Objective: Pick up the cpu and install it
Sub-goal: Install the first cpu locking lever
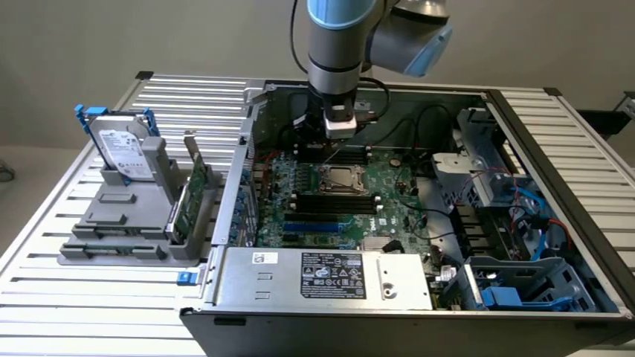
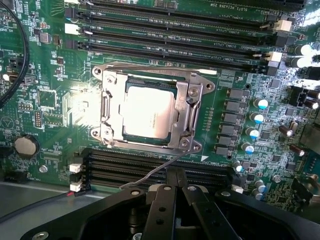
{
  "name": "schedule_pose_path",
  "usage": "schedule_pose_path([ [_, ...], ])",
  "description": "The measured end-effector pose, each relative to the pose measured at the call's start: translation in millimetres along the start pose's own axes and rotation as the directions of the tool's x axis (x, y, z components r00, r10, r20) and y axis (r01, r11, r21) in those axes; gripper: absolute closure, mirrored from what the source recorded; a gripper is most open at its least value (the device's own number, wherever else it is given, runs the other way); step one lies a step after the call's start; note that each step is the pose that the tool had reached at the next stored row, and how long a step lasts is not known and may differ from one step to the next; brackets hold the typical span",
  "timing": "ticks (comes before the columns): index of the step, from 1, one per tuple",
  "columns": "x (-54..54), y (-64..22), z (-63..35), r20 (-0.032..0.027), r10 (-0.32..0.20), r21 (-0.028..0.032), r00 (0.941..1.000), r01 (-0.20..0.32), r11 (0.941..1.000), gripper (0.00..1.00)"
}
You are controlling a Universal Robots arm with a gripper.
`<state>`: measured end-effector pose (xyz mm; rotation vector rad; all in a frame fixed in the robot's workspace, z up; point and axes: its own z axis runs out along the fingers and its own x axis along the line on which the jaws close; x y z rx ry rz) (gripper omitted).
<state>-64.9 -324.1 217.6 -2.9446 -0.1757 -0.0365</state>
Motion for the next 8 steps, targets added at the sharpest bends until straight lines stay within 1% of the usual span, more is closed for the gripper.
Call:
schedule_pose_path([
  [4,0.2,0.1,0.2,0.0005,0.0,-0.0034,1.0,0.0,1.0,0.89],
  [8,0.2,0.2,0.9,0.0013,0.0,-0.0093,1.0,0.0,1.0,0.89],
])
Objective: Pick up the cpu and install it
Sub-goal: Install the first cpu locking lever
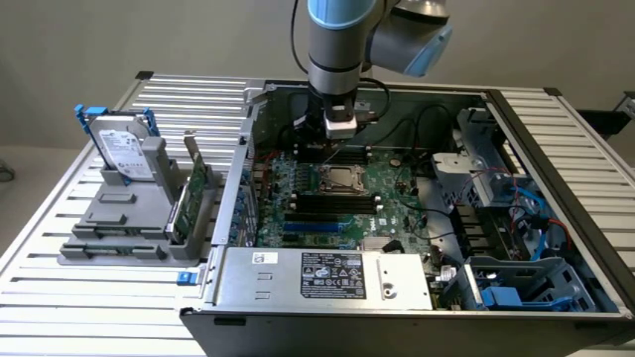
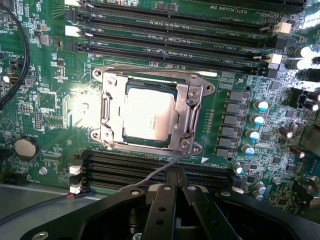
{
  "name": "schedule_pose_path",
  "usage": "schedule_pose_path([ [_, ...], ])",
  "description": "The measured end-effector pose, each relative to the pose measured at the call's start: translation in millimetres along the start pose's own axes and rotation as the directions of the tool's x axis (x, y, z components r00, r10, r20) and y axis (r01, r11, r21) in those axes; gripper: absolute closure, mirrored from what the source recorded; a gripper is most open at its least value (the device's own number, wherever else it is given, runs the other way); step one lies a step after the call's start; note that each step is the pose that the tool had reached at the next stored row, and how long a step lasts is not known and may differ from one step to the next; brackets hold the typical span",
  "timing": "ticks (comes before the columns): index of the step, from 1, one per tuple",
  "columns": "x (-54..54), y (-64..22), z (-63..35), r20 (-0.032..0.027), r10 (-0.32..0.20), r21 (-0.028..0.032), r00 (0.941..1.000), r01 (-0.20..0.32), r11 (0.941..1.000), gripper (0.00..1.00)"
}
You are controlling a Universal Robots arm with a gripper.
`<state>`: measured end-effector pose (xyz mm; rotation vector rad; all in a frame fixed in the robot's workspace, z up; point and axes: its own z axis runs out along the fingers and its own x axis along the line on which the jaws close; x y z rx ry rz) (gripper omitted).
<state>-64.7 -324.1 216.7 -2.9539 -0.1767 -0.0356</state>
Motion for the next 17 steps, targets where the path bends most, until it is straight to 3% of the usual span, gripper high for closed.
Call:
schedule_pose_path([
  [12,2.5,1.0,3.9,0.002,0.0,-0.017,1.0,0.0,0.9999,0.89],
  [17,4.2,1.6,5.7,0.0025,0.0,-0.0203,1.0,0.0,0.9998,0.89],
])
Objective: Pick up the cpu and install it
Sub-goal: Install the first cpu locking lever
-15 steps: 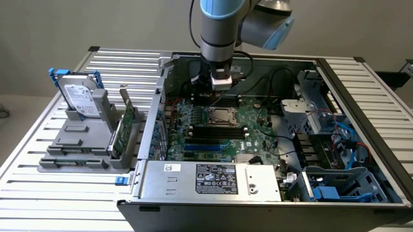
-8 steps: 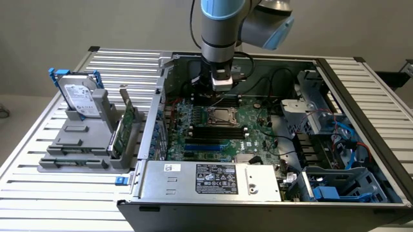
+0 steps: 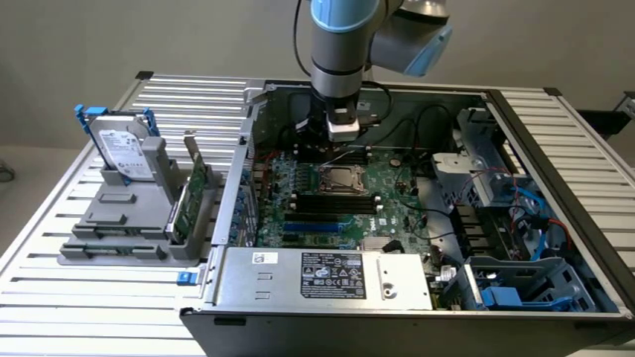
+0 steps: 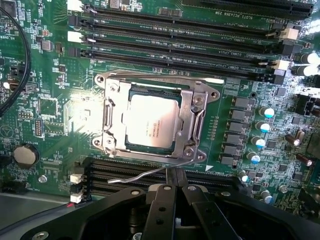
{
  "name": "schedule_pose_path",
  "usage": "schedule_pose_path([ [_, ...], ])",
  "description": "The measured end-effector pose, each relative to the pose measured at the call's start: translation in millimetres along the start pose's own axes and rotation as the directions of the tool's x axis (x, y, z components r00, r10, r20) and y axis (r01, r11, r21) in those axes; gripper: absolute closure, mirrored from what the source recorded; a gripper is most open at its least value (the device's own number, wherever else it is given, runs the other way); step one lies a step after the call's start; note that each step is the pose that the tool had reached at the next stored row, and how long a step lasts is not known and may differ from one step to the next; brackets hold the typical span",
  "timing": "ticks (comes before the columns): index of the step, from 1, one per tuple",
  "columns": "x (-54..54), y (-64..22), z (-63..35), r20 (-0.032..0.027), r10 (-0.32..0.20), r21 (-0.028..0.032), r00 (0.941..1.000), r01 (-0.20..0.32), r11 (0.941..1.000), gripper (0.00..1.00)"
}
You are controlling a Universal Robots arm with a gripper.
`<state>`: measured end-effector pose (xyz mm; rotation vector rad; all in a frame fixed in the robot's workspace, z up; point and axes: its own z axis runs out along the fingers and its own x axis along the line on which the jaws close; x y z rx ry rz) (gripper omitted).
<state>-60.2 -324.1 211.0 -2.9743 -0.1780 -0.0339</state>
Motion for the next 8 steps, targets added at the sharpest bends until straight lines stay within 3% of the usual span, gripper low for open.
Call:
schedule_pose_path([
  [8,3.5,0.9,2.9,0.0002,0.0,-0.0024,1.0,0.0,1.0,0.89],
])
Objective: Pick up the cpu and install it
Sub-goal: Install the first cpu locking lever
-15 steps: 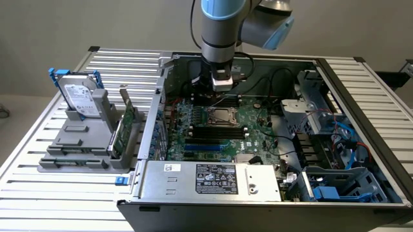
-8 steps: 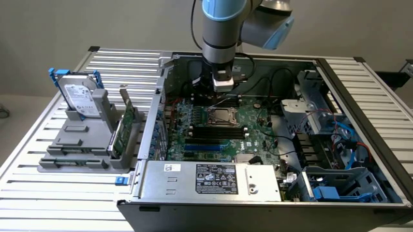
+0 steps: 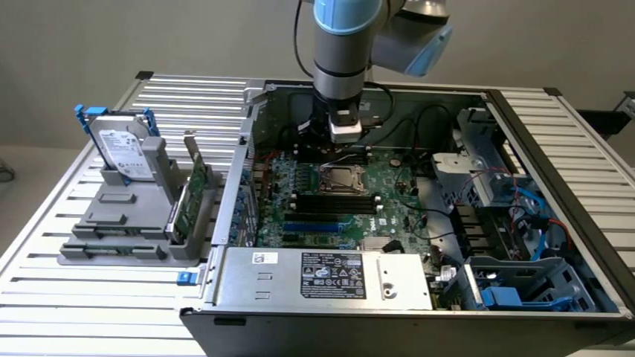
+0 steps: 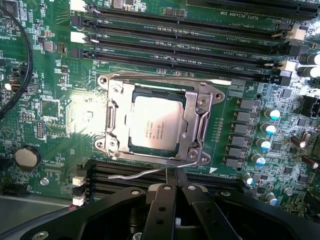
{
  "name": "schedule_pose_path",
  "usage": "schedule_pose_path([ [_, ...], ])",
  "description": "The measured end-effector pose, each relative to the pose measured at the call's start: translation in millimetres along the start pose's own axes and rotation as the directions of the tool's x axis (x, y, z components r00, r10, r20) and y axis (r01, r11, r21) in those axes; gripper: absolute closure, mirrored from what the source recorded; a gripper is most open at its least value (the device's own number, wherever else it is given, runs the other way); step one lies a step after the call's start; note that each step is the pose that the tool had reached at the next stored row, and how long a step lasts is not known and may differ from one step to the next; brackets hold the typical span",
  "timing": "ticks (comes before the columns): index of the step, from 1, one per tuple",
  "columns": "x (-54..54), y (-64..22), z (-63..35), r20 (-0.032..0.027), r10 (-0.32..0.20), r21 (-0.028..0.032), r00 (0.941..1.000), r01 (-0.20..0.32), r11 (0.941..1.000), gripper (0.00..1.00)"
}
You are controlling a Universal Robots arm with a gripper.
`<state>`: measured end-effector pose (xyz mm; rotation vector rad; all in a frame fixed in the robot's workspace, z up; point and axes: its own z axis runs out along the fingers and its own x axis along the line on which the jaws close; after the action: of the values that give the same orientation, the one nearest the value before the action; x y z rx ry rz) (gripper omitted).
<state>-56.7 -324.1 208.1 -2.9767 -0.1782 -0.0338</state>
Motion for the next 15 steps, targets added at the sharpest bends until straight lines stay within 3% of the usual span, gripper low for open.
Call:
schedule_pose_path([
  [15,4.6,0.0,5.1,0.0005,0.0,-0.0036,1.0,0.0,1.0,0.89],
])
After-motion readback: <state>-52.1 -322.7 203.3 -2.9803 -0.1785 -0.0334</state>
